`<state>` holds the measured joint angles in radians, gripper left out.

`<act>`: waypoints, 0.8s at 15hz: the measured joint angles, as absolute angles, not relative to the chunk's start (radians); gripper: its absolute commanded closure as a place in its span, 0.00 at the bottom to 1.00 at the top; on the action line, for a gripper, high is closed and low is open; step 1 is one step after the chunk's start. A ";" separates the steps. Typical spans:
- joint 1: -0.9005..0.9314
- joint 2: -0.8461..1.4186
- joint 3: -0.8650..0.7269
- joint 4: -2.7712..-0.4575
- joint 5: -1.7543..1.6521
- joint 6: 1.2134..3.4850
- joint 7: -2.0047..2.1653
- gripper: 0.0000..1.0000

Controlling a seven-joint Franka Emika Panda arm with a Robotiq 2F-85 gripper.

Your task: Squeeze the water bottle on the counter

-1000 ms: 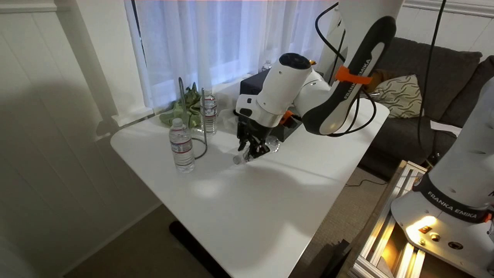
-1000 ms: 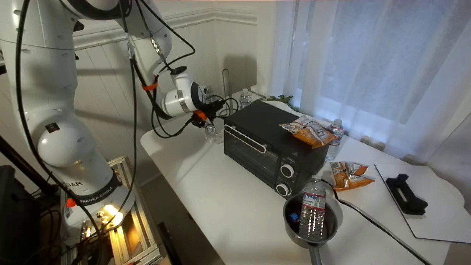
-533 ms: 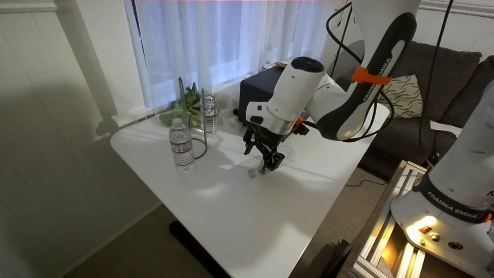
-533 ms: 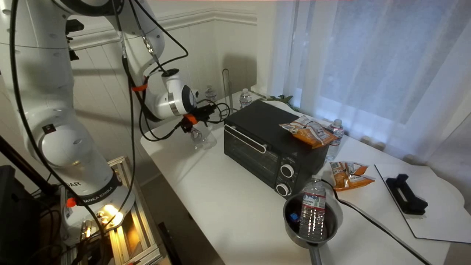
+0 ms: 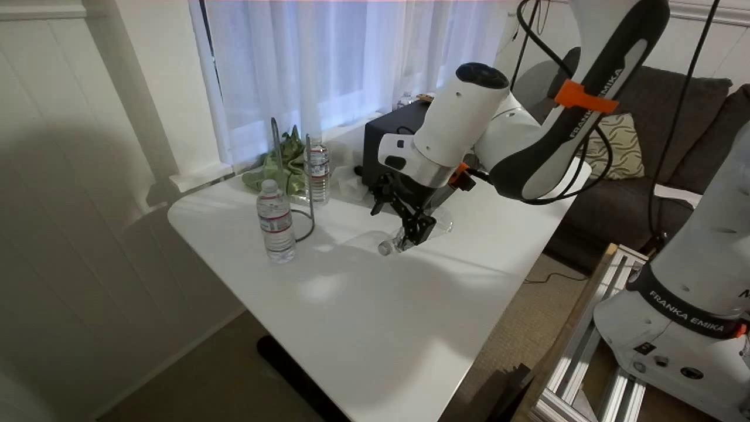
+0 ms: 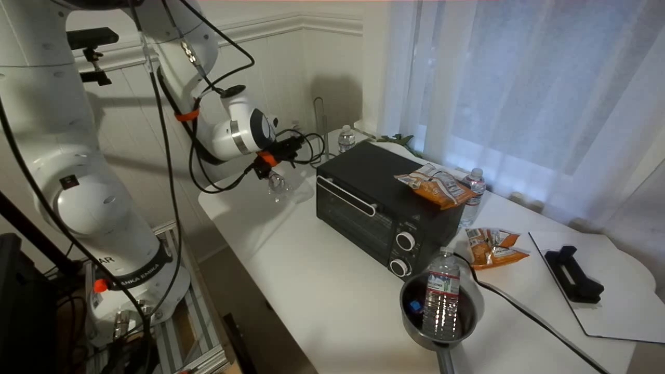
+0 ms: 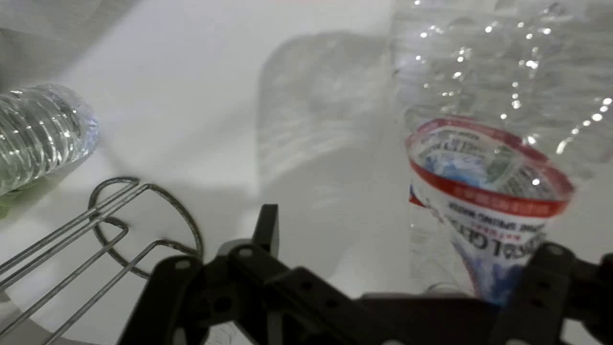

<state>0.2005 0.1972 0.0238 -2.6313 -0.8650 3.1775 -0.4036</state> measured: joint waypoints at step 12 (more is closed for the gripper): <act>0.199 0.164 -0.001 -2.640 -0.864 3.176 -0.401 0.00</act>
